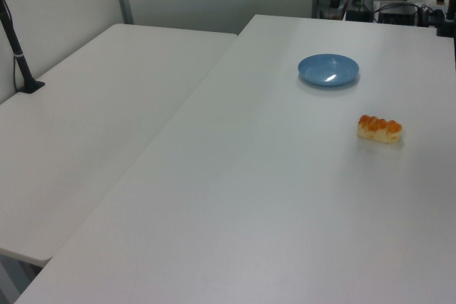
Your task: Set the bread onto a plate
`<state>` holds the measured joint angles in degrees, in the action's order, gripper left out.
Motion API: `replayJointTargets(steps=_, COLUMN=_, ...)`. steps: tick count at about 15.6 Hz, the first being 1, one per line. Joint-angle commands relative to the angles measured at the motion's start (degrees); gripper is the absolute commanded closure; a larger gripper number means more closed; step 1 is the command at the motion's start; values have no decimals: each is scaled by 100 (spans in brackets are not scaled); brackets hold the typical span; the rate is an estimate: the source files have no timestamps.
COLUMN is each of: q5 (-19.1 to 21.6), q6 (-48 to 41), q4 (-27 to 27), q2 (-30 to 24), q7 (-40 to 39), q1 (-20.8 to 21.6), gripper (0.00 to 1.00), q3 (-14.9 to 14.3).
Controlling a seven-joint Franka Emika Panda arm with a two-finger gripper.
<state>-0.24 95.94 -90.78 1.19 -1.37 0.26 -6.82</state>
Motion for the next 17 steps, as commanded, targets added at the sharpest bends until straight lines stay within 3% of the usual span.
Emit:
replayJointTargets(steps=1, q5=51, q6=144, q4=-623, q2=-478, q7=-135, q1=45, gripper=0, q3=-22)
replayJointTargets(steps=7, q5=51, q6=241, q4=-2082, q2=-1744, q7=-636, q1=44, gripper=0, q3=-4)
replayJointTargets(steps=13, q5=51, q6=241, q4=-3128, q2=-2307, q7=-1207, q1=88, gripper=0, q3=5)
replayJointTargets(steps=17, q5=51, q6=617, q4=-3788, q2=-2290, q7=-1454, q1=45, gripper=0, q3=102)
